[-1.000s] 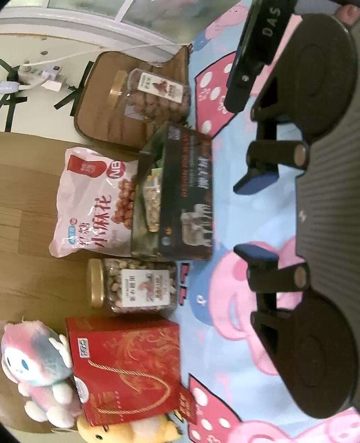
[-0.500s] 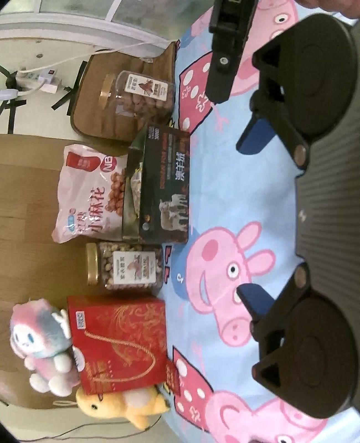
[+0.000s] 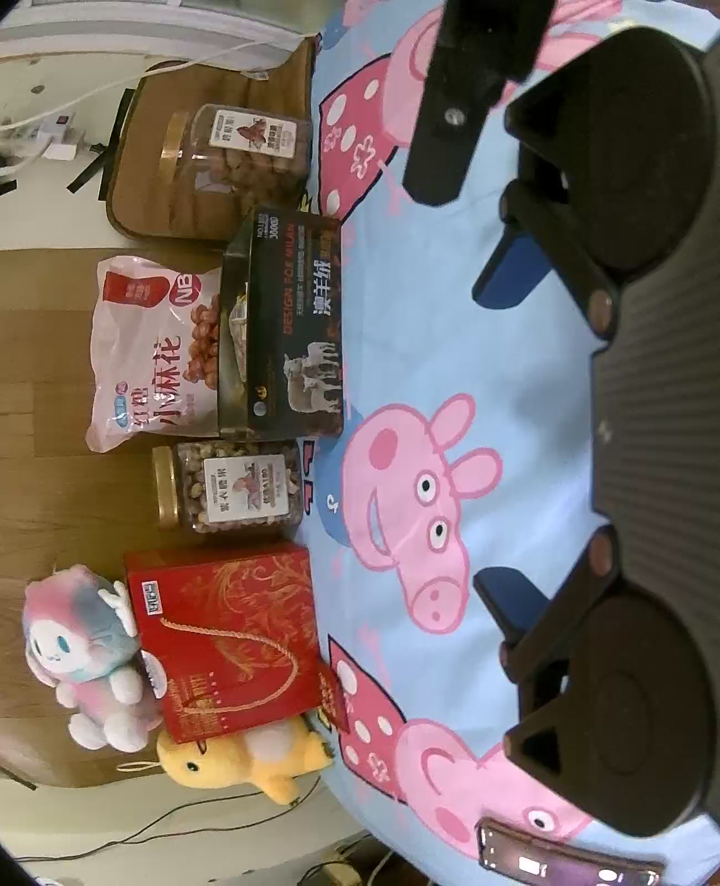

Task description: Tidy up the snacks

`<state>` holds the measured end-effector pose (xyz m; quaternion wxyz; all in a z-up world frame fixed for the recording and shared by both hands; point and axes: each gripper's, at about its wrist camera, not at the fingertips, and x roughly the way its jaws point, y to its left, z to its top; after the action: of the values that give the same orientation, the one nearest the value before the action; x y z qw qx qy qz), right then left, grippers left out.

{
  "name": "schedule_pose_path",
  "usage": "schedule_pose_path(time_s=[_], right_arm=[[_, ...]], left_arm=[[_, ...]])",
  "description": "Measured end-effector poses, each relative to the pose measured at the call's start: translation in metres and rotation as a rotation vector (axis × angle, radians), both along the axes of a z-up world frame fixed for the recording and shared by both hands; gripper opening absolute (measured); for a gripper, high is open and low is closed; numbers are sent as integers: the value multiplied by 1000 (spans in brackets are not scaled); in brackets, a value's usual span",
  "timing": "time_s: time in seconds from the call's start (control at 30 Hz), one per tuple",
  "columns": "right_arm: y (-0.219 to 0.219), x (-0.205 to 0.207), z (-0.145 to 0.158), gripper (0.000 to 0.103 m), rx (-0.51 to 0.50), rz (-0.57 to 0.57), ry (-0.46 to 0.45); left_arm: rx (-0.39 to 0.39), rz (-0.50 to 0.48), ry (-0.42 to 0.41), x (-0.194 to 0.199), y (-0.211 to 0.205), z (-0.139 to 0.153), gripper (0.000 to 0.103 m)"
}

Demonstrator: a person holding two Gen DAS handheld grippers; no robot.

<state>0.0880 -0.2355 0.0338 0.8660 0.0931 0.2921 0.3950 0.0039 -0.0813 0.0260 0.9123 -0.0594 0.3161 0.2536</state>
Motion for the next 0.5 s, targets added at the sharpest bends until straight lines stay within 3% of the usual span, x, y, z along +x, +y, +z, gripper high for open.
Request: schedule_pose_path(time_s=[0.3,0.5], right_arm=[[1,-5,-4,75,0,-18,5],[-3,-4,-5,75,23,-52,-5]], left_arm=[[44,21,-16,-2,-5,1,103],[-32,-12,-32,-2,0,4,103]])
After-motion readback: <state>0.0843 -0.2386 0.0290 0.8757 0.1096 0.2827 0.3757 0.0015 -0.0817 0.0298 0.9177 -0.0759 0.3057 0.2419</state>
